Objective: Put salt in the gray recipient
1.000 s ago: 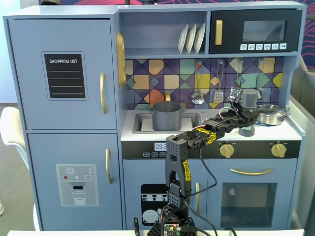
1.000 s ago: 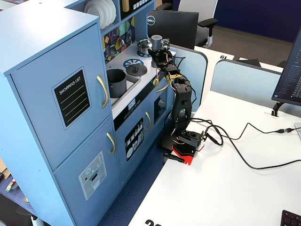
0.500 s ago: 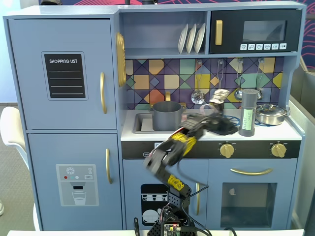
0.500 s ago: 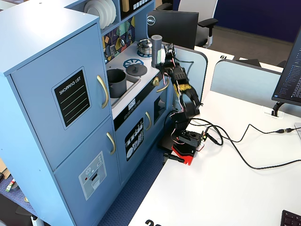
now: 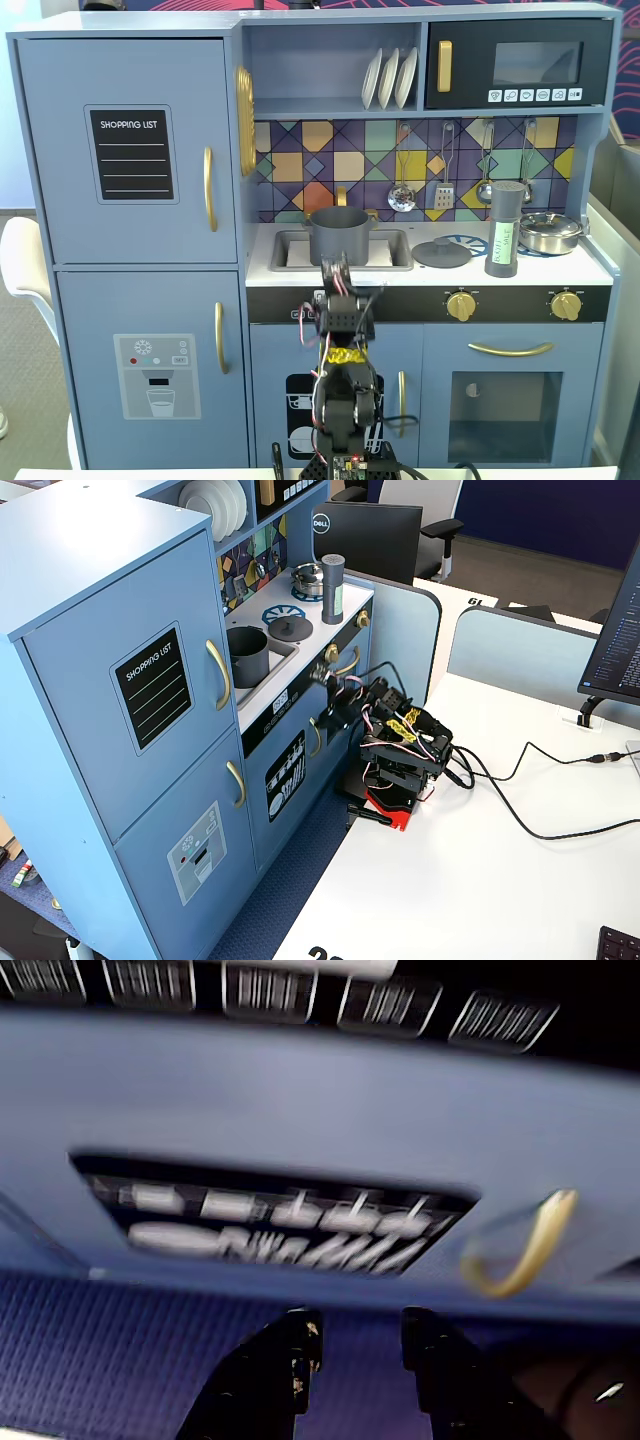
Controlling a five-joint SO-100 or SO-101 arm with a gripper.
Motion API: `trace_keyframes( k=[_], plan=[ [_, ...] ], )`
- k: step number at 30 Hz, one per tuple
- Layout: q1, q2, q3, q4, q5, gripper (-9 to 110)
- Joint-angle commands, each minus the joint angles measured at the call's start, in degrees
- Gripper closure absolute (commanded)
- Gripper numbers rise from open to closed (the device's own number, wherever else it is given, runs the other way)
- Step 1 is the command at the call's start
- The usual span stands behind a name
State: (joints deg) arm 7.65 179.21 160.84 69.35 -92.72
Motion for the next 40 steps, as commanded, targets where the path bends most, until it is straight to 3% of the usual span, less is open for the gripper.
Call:
trace_keyframes(
  k=[1,9,16,18,40],
  plan=[
    [-3.69,5.10,11.69,-4.04,3.52,101],
    [-8.17,5.27,17.67,-1.41,8.53,101],
    [-6.24,5.27,17.67,6.50,1.49,100],
    [-5.54,5.27,17.67,6.59,5.80,100],
    [-4.39,5.27,17.67,6.68,5.01,96]
  ],
)
